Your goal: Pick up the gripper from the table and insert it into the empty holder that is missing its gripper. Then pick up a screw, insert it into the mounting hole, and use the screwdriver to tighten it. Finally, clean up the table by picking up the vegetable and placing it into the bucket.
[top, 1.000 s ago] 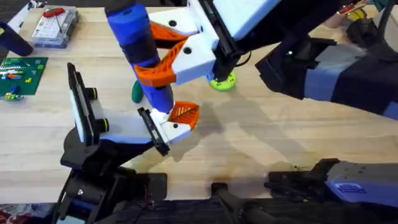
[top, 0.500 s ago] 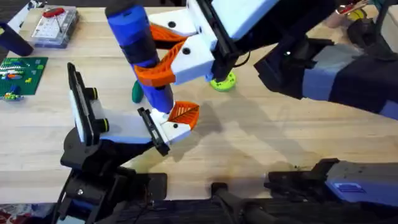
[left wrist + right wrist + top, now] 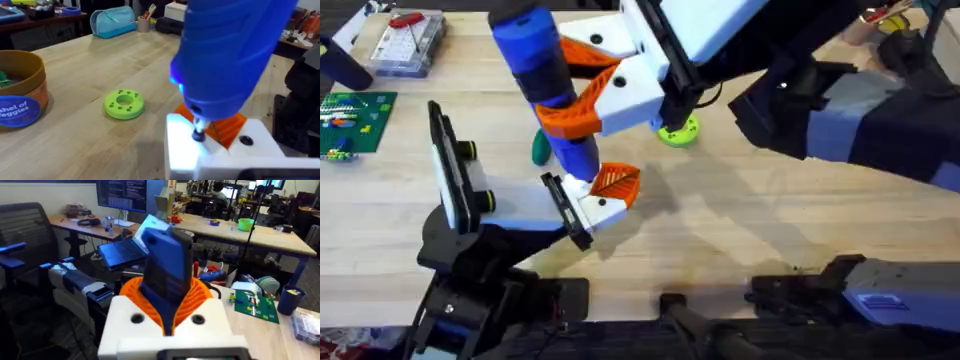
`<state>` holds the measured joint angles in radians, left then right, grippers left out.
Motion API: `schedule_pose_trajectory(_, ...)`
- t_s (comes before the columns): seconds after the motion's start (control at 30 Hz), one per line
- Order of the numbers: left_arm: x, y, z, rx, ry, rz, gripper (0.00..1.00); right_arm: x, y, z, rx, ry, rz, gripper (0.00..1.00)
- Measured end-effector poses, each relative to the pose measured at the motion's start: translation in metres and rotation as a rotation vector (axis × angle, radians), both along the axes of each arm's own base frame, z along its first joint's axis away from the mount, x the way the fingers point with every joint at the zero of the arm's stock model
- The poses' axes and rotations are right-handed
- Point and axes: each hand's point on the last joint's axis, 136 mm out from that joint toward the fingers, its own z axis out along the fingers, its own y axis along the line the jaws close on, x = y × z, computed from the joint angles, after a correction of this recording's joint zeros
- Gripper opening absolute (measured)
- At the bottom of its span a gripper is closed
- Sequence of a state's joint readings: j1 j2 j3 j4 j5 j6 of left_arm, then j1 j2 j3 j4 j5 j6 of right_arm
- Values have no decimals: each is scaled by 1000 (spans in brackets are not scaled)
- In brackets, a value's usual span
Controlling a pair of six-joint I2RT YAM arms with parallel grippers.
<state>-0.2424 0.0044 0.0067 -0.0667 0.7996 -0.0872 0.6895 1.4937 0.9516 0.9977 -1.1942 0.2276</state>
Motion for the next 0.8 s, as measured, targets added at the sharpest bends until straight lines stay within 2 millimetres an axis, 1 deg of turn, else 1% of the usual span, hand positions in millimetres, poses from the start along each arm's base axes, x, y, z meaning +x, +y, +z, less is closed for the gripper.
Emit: schedule_pose_trajectory(0.8, 0, 0, 0, -1, 5, 0, 17, 2, 2, -4, -2, 2, 2, 48)
